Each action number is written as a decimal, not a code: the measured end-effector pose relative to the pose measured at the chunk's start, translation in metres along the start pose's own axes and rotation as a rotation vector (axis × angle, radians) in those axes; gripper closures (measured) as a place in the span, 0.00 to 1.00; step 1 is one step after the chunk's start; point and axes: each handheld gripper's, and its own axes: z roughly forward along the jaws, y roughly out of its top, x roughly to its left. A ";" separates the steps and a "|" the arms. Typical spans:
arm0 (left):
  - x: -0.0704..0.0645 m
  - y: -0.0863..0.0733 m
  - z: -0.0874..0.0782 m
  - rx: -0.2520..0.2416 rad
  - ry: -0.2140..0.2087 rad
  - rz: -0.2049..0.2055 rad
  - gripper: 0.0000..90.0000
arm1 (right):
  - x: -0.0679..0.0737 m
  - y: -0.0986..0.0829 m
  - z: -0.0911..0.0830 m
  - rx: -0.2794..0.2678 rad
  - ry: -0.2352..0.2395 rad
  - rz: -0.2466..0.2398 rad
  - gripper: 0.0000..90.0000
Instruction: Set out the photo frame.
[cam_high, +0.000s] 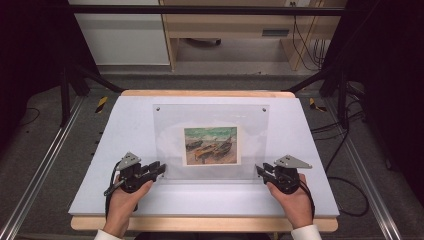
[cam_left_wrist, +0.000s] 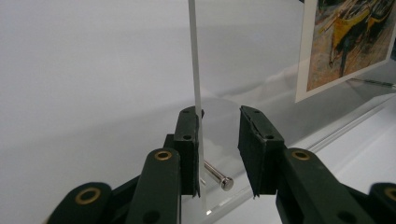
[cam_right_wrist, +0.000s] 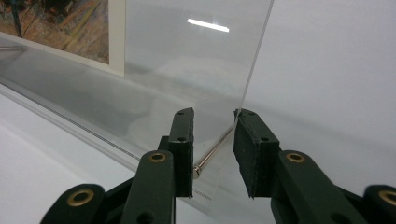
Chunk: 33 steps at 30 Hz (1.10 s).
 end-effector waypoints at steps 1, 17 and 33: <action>0.000 0.000 0.000 0.001 0.000 0.000 0.76 | 0.000 0.000 0.000 0.000 0.002 -0.001 0.77; -0.002 -0.002 -0.002 0.018 0.004 0.009 0.75 | 0.001 -0.003 -0.002 0.007 0.003 0.001 0.77; -0.003 -0.002 -0.003 0.024 0.000 0.010 0.75 | 0.002 -0.005 -0.003 0.010 0.010 0.012 0.78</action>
